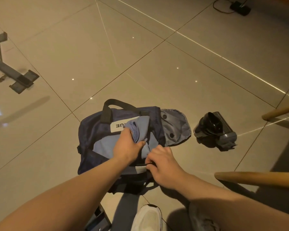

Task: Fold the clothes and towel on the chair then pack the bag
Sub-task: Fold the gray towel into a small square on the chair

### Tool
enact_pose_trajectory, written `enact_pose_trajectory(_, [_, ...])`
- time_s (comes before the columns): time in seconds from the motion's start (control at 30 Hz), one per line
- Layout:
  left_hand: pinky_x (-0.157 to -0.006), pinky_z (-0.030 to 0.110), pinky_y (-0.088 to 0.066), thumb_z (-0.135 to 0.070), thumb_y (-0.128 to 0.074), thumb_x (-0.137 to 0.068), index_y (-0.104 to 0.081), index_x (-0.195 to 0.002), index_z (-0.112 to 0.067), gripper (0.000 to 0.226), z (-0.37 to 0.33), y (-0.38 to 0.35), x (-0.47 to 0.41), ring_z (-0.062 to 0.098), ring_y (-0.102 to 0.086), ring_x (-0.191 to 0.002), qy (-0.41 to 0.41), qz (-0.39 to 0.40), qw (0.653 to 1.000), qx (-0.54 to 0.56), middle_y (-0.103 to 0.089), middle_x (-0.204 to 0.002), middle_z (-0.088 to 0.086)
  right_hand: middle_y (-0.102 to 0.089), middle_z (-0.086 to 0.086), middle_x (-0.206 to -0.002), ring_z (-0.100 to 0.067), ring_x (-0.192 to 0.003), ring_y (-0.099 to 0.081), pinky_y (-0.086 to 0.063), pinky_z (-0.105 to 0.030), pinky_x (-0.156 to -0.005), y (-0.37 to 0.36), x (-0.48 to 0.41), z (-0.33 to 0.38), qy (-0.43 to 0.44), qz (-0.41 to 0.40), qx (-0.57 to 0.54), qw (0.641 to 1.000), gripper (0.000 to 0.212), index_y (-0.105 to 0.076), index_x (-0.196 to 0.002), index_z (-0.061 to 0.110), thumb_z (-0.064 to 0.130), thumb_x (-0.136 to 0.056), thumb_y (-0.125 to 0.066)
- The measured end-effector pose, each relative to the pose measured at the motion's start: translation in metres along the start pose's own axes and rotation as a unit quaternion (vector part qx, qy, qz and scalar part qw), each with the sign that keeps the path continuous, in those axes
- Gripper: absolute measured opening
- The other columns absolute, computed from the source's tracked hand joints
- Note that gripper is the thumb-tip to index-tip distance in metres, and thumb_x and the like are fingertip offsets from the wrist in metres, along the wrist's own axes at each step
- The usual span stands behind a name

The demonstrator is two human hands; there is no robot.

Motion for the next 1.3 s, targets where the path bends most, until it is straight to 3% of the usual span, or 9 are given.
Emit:
enact_pose_trajectory(0.1, [-0.081,0.04,-0.049,-0.043,-0.081,-0.084,-0.041,-0.107,-0.023,0.05,-0.011,-0.01,-0.004,0.031,-0.061,-0.101,-0.014,0.057,0.998,-0.037,-0.051,-0.099,-0.001,-0.043,0.018,-0.074,-0.008,-0.081,-0.04,-0.029,-0.029,-0.081,0.012,-0.004,-0.003,0.002,-0.001,-0.027,1.0,0.01,-0.057,-0.075,0.019,0.015,-0.08,-0.065])
enact_pose_trajectory(0.2, [-0.09,0.043,-0.05,-0.04,-0.08,-0.086,-0.043,-0.114,-0.022,0.05,-0.011,-0.017,0.0,0.031,-0.06,-0.108,-0.011,0.082,0.995,-0.063,-0.051,-0.103,0.0,-0.055,0.006,-0.068,-0.015,-0.076,-0.048,-0.034,-0.035,-0.076,0.003,-0.007,-0.036,-0.137,0.024,-0.058,0.989,0.016,-0.058,-0.072,0.014,0.021,-0.087,-0.057])
enact_pose_trajectory(0.43, [-0.093,0.044,-0.054,-0.044,-0.082,-0.083,-0.046,-0.121,-0.019,0.058,-0.011,-0.032,0.001,0.028,-0.06,-0.111,-0.01,0.113,0.991,-0.073,-0.059,-0.119,0.004,-0.065,0.0,-0.106,-0.023,-0.095,-0.062,-0.053,-0.042,-0.082,-0.008,-0.018,-0.057,-0.388,-0.018,-0.166,0.906,0.042,-0.051,-0.119,0.024,0.058,-0.096,-0.046])
enact_pose_trajectory(0.57, [-0.068,0.023,-0.045,-0.037,-0.079,-0.087,-0.05,-0.101,-0.018,0.038,-0.01,-0.025,-0.003,0.015,-0.059,-0.083,0.005,0.158,0.987,0.011,-0.058,-0.09,-0.004,-0.063,-0.008,-0.12,-0.03,-0.103,-0.062,-0.051,-0.04,-0.078,-0.004,-0.023,-0.058,-0.422,-0.032,-0.122,0.898,0.036,-0.046,-0.128,0.017,0.039,-0.101,-0.051])
enact_pose_trajectory(0.63, [-0.063,0.023,-0.039,-0.034,-0.072,-0.094,-0.049,-0.095,-0.019,0.028,0.0,-0.007,-0.006,0.018,-0.054,-0.08,0.029,0.124,0.992,0.007,-0.055,-0.085,-0.003,-0.063,-0.011,-0.116,-0.031,-0.098,-0.062,-0.054,-0.043,-0.081,-0.001,-0.023,-0.061,-0.429,-0.018,-0.104,0.897,0.028,-0.045,-0.125,0.015,0.023,-0.099,-0.053])
enact_pose_trajectory(0.73, [-0.081,0.03,-0.048,-0.037,-0.071,-0.094,-0.052,-0.122,-0.013,0.041,0.016,0.016,0.0,0.027,-0.062,-0.107,0.053,0.074,0.994,-0.065,-0.064,-0.118,0.005,-0.059,-0.009,-0.121,-0.032,-0.101,-0.062,-0.051,-0.041,-0.077,0.006,-0.021,-0.059,-0.431,-0.038,-0.09,0.897,0.033,-0.042,-0.128,0.016,0.016,-0.097,-0.053])
enact_pose_trajectory(0.93, [-0.077,0.03,-0.044,-0.04,-0.058,-0.101,-0.052,-0.118,-0.023,0.024,-0.014,0.062,-0.011,0.016,-0.059,-0.096,-0.059,-0.073,0.986,-0.136,-0.063,-0.114,-0.001,-0.025,-0.005,-0.163,-0.026,-0.148,-0.02,-0.032,-0.042,-0.115,0.006,-0.052,-0.008,-0.164,-0.108,0.037,0.98,0.067,-0.037,-0.155,0.021,0.011,-0.092,-0.059])
enact_pose_trajectory(1.07, [-0.095,0.033,-0.042,-0.026,-0.061,-0.097,-0.052,-0.136,-0.022,0.04,-0.023,0.048,-0.049,0.022,-0.048,-0.12,-0.209,0.035,0.895,-0.392,-0.053,-0.137,0.002,-0.008,-0.006,-0.169,-0.031,-0.154,-0.005,-0.013,-0.049,-0.122,-0.014,-0.07,0.004,-0.13,-0.036,0.105,0.985,0.07,-0.027,-0.159,0.025,0.032,-0.097,-0.058])
enact_pose_trajectory(1.3, [-0.077,0.031,-0.045,-0.045,-0.052,-0.102,-0.059,-0.134,-0.027,0.037,-0.02,0.037,-0.075,0.019,-0.051,-0.117,-0.271,0.1,0.846,-0.448,-0.056,-0.127,-0.001,0.016,-0.005,-0.168,-0.036,-0.153,0.018,0.002,-0.061,-0.121,-0.049,-0.06,-0.001,-0.184,0.061,0.117,0.974,0.076,0.003,-0.161,0.031,0.053,-0.102,-0.041])
Point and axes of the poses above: each hand's wrist, its own x-axis away from the middle knuckle, its own y-axis out of the back of the hand, z = x × y, the point moved 6 cm from there along -x, towards the middle knuckle
